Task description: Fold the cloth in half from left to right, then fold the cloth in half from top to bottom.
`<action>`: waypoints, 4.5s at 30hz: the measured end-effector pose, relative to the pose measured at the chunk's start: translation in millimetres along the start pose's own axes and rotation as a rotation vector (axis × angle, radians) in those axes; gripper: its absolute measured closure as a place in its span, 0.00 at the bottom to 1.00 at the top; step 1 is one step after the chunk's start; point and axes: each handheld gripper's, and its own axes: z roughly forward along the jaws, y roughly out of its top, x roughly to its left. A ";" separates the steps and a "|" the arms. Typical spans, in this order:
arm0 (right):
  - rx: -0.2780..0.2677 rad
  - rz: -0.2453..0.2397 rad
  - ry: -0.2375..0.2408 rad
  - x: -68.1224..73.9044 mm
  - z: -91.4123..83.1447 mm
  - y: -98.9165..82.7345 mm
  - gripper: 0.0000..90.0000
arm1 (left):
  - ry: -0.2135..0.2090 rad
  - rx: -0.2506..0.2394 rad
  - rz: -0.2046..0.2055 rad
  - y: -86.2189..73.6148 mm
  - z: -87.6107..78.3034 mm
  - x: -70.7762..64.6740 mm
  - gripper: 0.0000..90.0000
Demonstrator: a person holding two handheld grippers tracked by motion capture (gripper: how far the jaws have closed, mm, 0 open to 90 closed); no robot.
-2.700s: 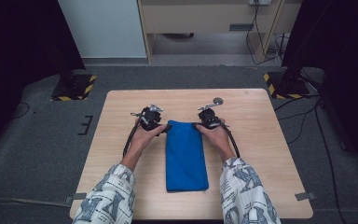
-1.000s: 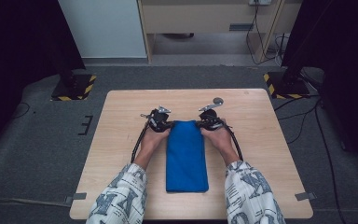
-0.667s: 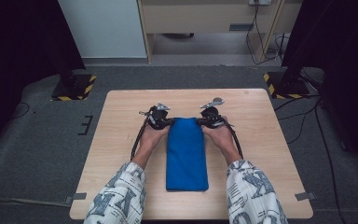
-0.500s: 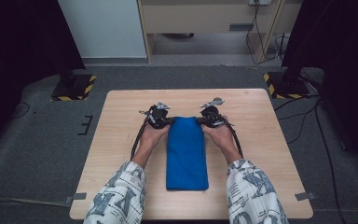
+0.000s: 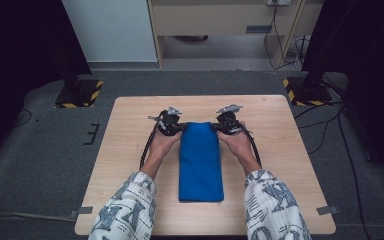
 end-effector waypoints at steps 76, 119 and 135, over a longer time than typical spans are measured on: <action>-0.124 -0.042 0.015 8.9 -39.4 6.0 0.96 | 0.007 -0.051 0.082 21.5 -36.7 -21.9 0.97; -0.057 -0.194 0.094 53.1 -74.1 -84.8 0.87 | -0.136 -0.028 0.120 -64.9 -73.4 -82.7 0.96; -0.014 -0.220 0.147 67.2 -87.2 -119.2 0.80 | -0.164 0.019 0.127 -108.7 -77.6 -93.0 0.88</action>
